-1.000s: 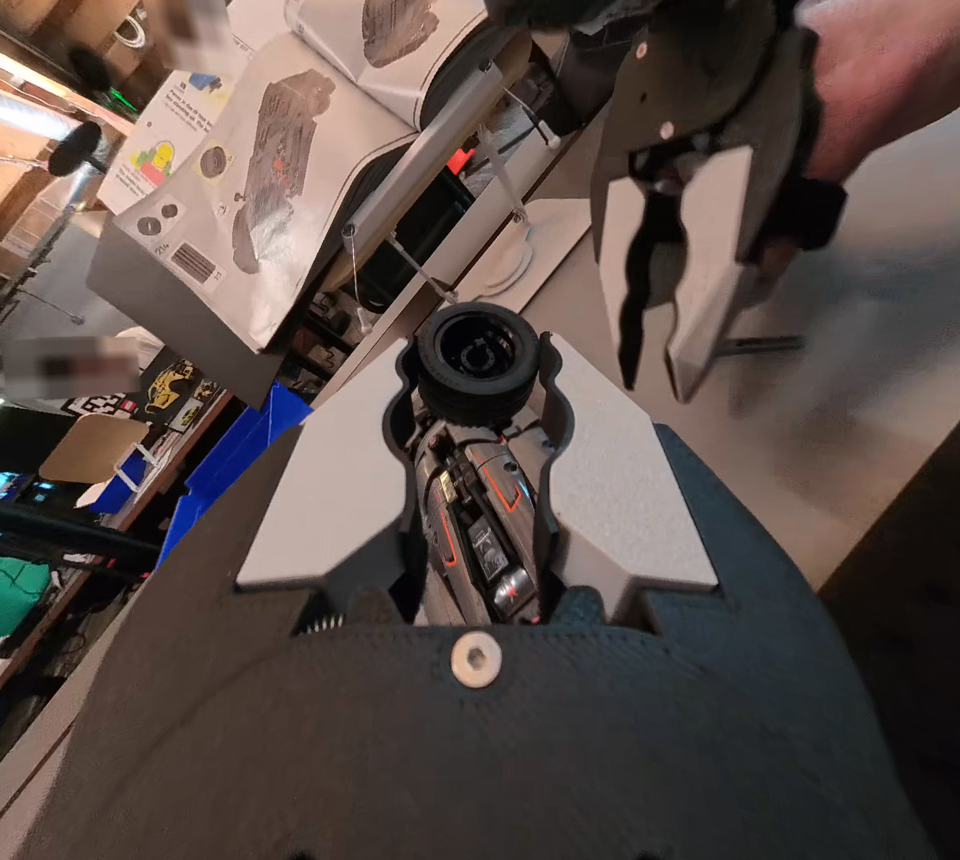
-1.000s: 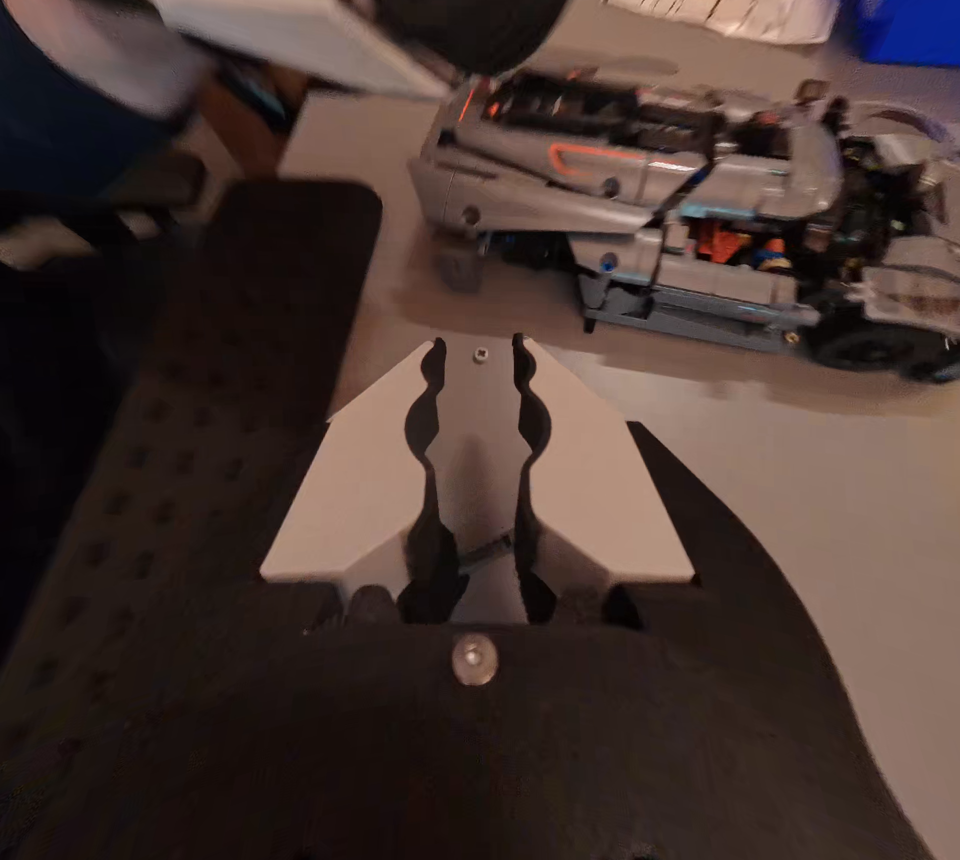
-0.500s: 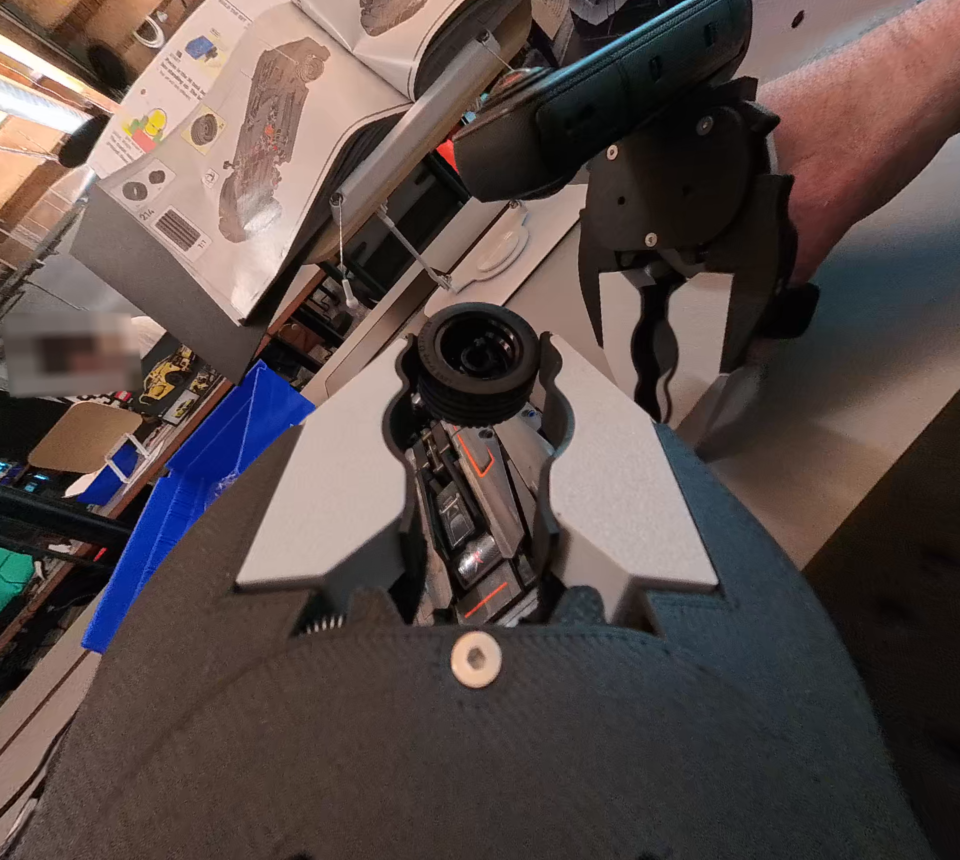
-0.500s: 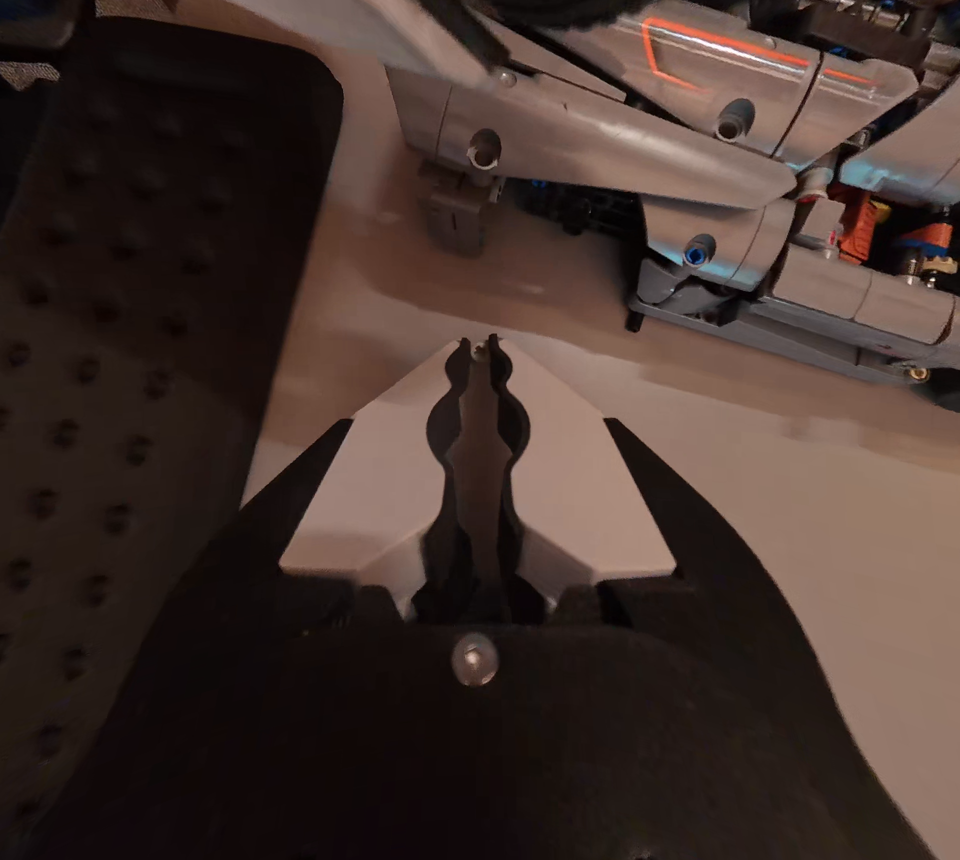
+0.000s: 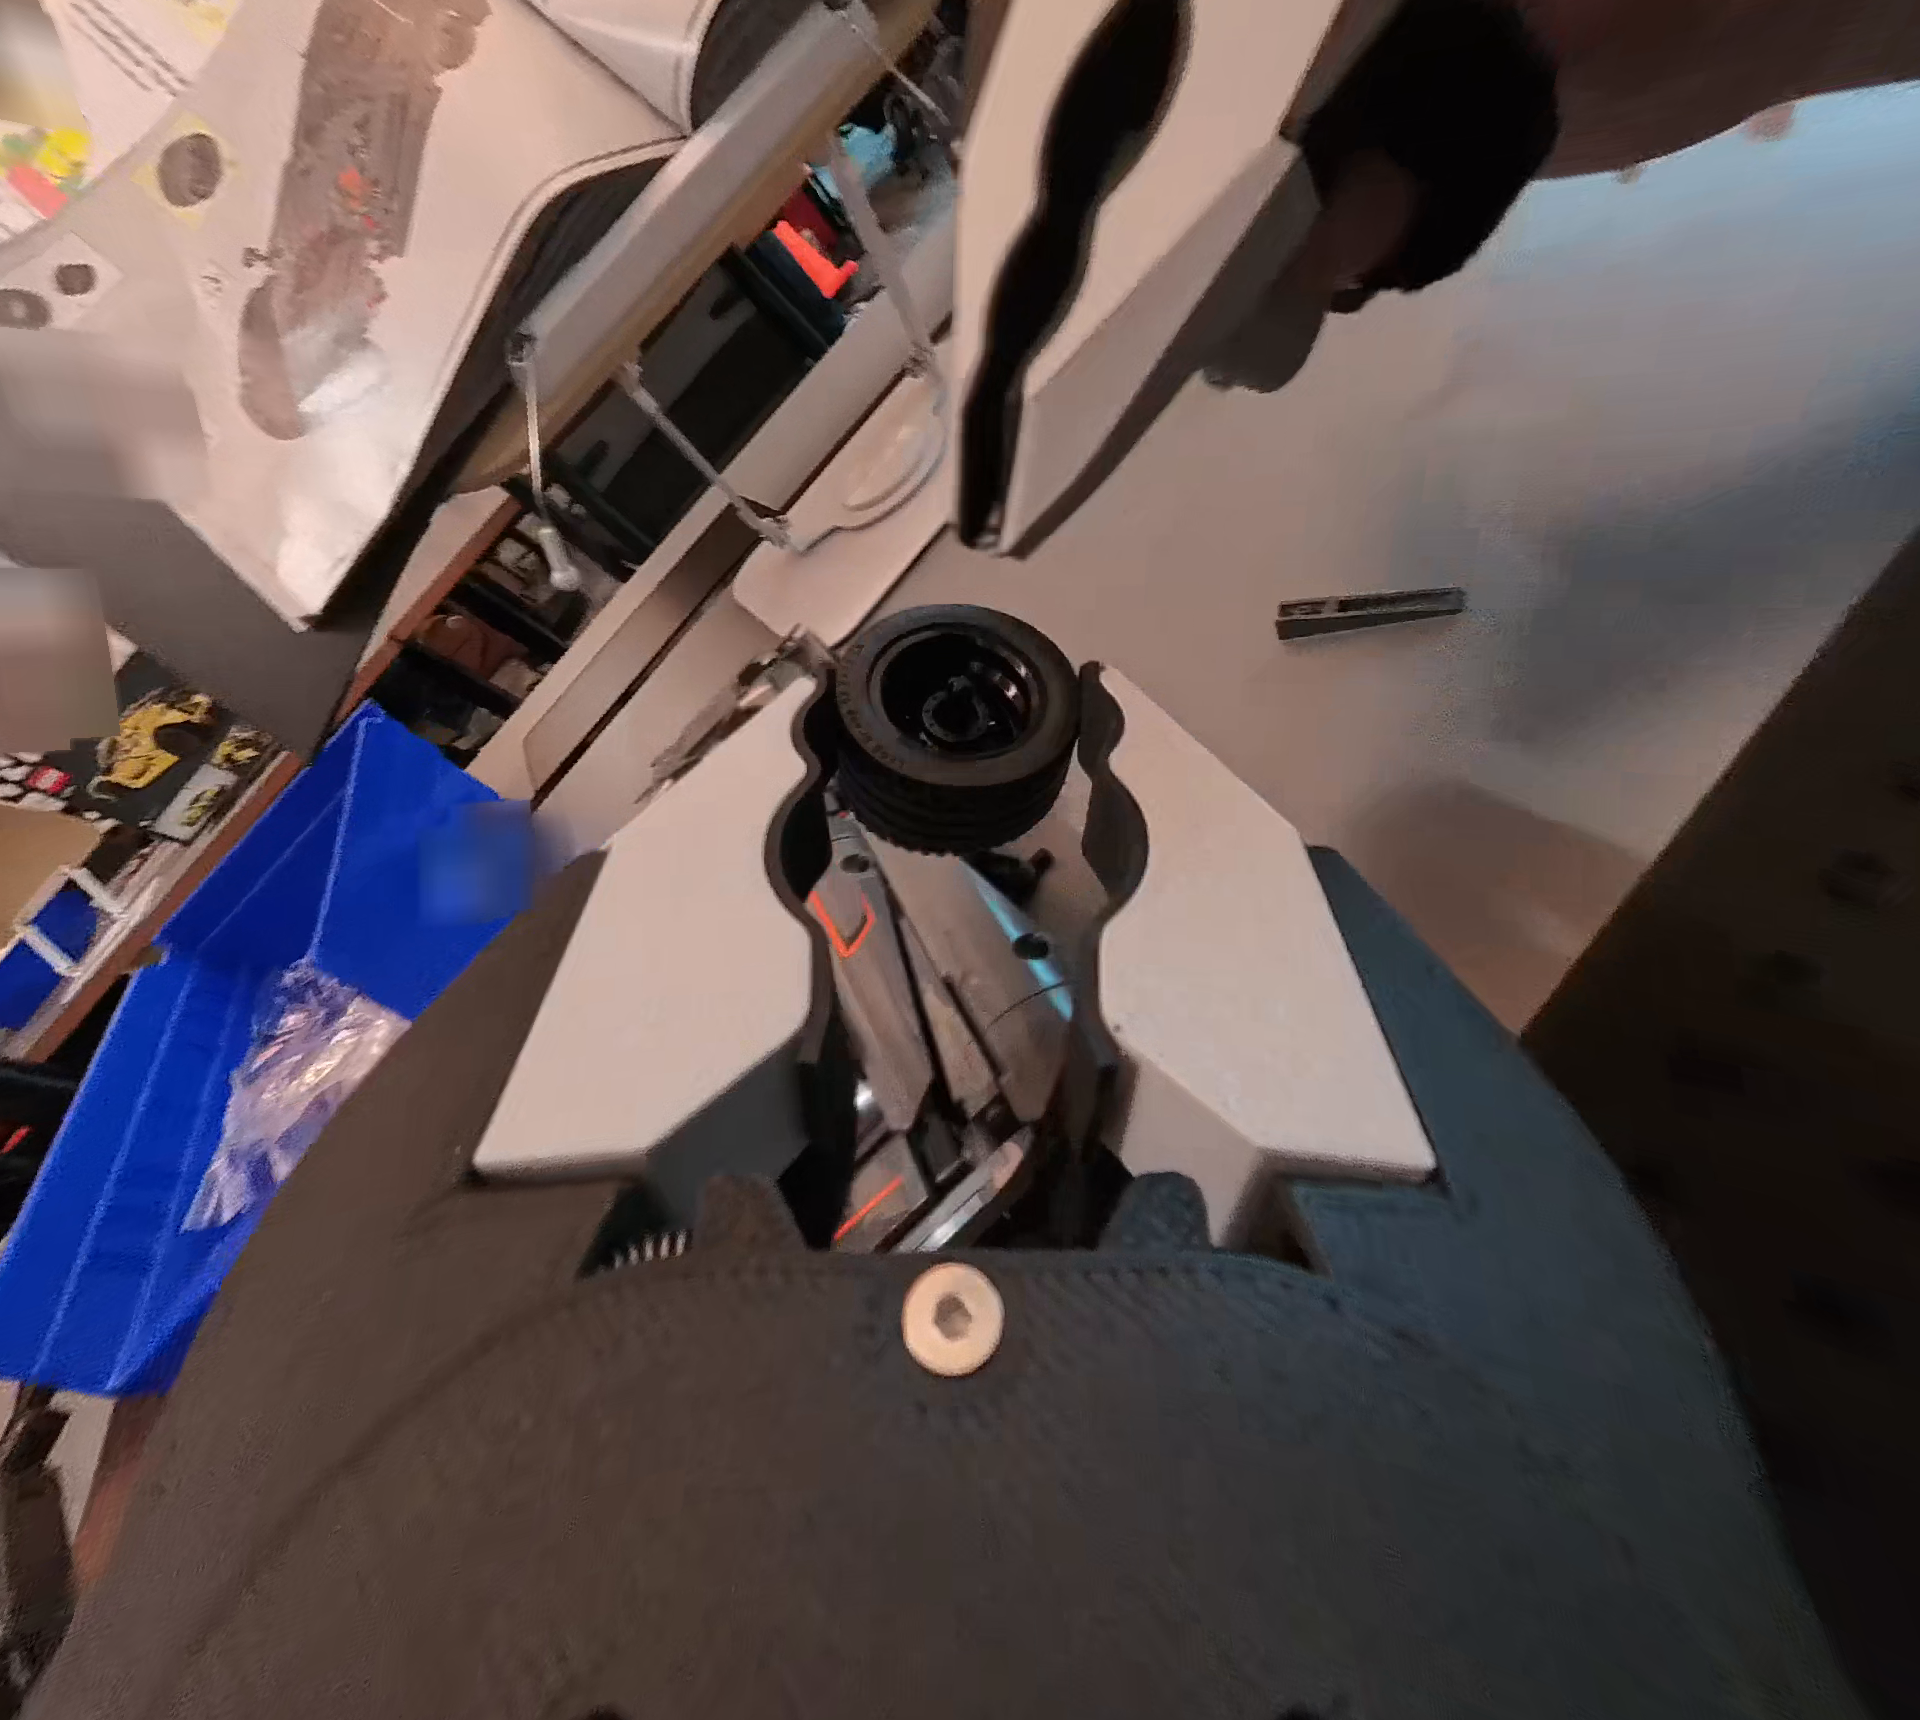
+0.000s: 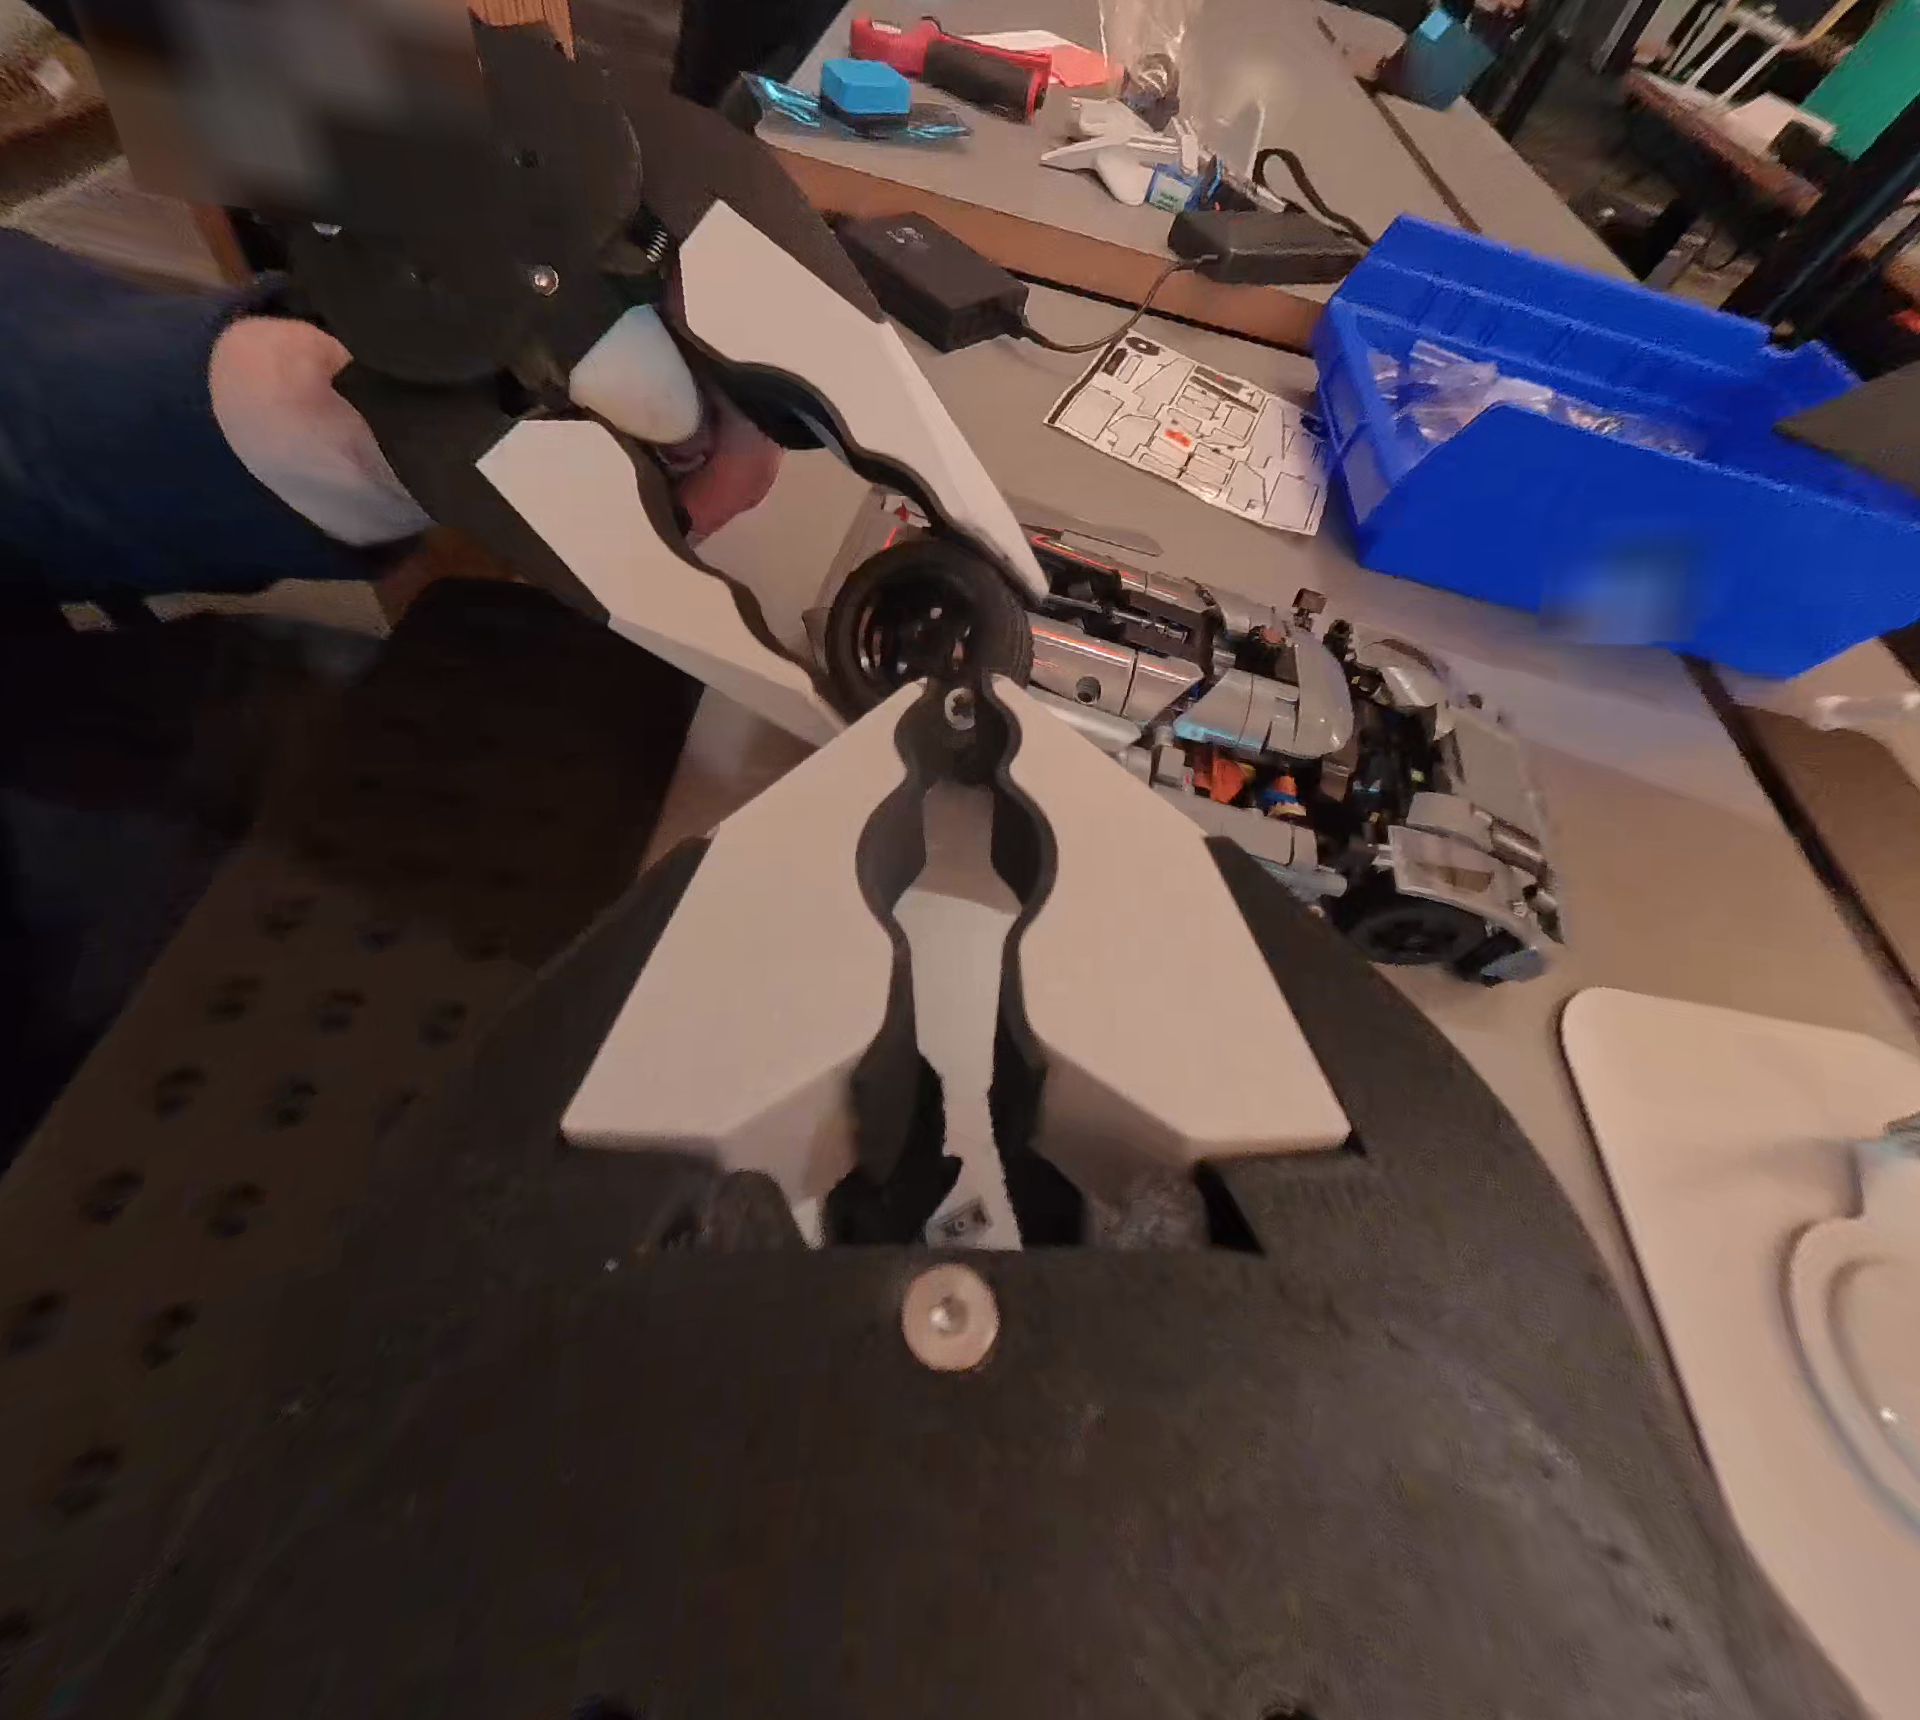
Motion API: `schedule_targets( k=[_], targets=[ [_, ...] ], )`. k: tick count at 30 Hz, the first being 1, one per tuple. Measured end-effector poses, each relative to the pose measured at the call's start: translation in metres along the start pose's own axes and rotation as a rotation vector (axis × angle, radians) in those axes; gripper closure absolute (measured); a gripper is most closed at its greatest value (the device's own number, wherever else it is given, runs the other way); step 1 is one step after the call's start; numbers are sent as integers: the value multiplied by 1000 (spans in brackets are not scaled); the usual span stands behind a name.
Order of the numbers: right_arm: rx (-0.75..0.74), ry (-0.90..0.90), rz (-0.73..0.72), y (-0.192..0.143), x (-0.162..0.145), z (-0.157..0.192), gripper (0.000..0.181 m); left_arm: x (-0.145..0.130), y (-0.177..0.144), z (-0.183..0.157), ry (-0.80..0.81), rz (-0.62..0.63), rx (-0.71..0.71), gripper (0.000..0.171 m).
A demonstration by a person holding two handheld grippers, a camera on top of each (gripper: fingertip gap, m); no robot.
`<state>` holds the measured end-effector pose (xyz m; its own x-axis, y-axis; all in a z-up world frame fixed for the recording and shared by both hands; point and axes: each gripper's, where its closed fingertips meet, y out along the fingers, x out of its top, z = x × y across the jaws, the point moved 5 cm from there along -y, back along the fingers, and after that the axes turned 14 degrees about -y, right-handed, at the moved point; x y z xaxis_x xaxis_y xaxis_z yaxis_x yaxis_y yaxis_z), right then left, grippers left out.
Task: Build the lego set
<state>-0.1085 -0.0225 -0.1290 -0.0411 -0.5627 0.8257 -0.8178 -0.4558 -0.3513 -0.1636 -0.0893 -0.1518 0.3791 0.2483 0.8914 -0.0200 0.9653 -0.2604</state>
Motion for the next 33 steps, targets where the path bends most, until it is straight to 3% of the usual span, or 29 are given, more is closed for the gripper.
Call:
schedule_targets(
  k=[12, 18, 23, 29, 33],
  targets=[
    [-13, -143, 82, 6, 1, 11, 181, 5, 11, -13, -9, 25, -42, 127],
    [-18, -23, 90, -13, -12, -4, 181, 1, 13, -11, -34, 36, -31, 127],
    [-110, 96, 45, -48, -23, -24, 181, 6, 14, -14, -58, 3, -28, 128],
    [-336, 314, -107, -112, 2, -48, 181, 23, 26, -37, -65, -57, -82, 127],
    [-427, 353, 88, -166, 19, -33, 177, 39, 33, -64, -64, -78, -176, 128]
  ],
)
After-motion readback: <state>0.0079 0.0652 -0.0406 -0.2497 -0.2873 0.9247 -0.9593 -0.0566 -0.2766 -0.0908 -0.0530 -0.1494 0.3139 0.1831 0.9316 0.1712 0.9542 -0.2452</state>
